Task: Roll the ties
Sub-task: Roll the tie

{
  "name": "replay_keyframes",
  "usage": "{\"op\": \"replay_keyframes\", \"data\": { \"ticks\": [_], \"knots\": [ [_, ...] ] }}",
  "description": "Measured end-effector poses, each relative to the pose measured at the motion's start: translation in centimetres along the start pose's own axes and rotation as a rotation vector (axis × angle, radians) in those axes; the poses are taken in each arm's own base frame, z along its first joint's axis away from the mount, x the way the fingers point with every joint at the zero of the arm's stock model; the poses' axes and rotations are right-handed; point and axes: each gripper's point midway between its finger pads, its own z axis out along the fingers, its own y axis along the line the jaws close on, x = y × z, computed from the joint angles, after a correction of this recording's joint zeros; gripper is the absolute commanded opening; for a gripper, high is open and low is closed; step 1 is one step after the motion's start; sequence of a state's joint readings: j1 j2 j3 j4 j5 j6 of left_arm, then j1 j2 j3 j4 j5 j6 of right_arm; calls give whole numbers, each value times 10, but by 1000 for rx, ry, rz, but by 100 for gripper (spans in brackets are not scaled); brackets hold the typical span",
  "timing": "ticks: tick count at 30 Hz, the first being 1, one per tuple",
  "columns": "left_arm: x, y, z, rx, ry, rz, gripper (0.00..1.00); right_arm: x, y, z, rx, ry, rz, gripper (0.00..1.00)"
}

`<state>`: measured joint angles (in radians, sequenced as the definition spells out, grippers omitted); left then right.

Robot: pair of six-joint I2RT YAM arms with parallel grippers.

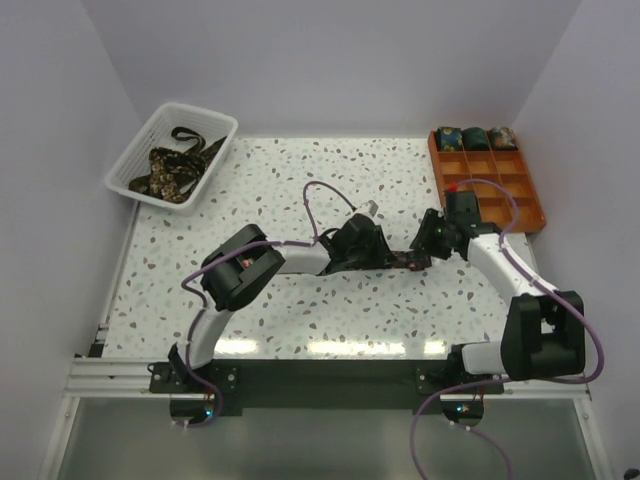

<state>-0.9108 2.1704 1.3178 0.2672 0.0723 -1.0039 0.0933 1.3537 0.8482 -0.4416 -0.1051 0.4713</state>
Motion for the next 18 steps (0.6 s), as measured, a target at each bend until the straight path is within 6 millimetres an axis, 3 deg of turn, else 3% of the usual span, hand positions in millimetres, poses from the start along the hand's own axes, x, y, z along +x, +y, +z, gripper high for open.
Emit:
{"op": "replay_keyframes", "data": {
  "ticks": [10, 18],
  "knots": [
    [-2, -1, -1, -1, -3, 1, 29, 11, -11, 6, 23, 15, 5, 51],
    [-20, -22, -20, 27, -45, 51, 46, 1, -19, -10, 48, -45, -3, 48]
  ]
}}
